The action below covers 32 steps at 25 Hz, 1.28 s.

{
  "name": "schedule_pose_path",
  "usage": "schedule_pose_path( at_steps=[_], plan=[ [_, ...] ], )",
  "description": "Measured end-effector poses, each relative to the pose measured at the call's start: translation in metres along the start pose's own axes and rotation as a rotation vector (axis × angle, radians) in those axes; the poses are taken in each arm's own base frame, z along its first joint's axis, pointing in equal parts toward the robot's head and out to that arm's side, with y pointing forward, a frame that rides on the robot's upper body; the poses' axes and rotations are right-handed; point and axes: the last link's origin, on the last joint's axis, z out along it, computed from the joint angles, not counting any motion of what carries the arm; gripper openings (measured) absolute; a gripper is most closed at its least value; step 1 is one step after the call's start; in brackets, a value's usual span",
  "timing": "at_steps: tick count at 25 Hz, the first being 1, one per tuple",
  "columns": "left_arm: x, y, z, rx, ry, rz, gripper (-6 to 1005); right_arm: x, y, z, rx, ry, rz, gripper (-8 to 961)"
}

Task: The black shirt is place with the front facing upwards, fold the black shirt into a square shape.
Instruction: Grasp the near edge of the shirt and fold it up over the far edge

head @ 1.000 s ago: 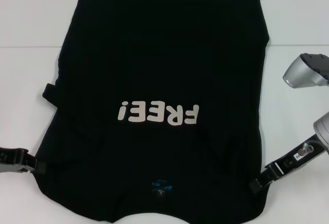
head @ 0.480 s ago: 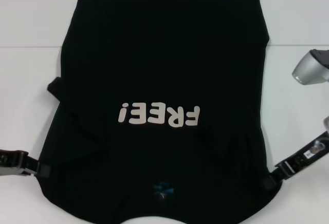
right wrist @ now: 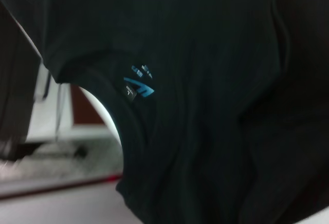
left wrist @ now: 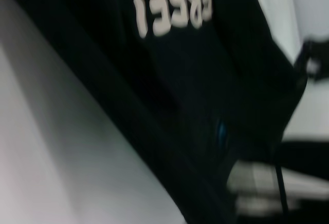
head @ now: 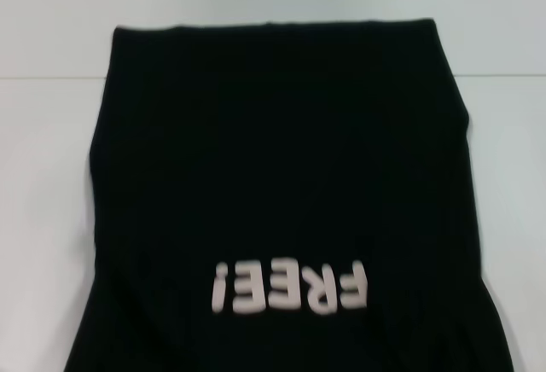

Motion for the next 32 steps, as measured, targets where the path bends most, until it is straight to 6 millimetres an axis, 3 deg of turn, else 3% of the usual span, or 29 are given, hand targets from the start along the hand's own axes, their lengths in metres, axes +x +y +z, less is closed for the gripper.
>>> schedule_pose_path(
  at_steps=[4, 8, 11, 15, 18, 23, 27, 32],
  plan=[
    [-0.01, -0.002, 0.01, 0.001, -0.088, -0.006, 50, 0.011, -0.001, 0.013, -0.027, 0.028, 0.003, 74],
    [0.007, 0.002, -0.004, -0.013, 0.069, 0.01, 51, 0.001, -0.004, 0.009, -0.041, -0.112, 0.016, 73],
    [0.024, 0.003, -0.027, -0.024, 0.28, -0.033, 51, -0.006, -0.012, -0.006, -0.046, -0.287, 0.081, 73],
    [0.045, -0.005, -0.059, -0.016, 0.59, -0.115, 51, -0.013, -0.032, -0.042, -0.049, -0.611, 0.228, 73],
    [0.059, -0.016, -0.069, 0.017, 0.753, -0.16, 51, -0.017, -0.047, -0.062, -0.035, -0.841, 0.302, 73],
    [0.082, -0.028, -0.062, 0.05, 0.942, -0.166, 51, -0.033, -0.062, -0.065, 0.024, -1.074, 0.332, 74],
    [0.104, -0.031, -0.048, 0.083, 1.038, -0.133, 51, -0.052, -0.068, -0.054, 0.101, -1.171, 0.312, 74],
    [0.132, -0.028, -0.046, 0.147, 1.115, -0.092, 51, -0.069, -0.074, -0.053, 0.196, -1.281, 0.296, 74]
  ],
)
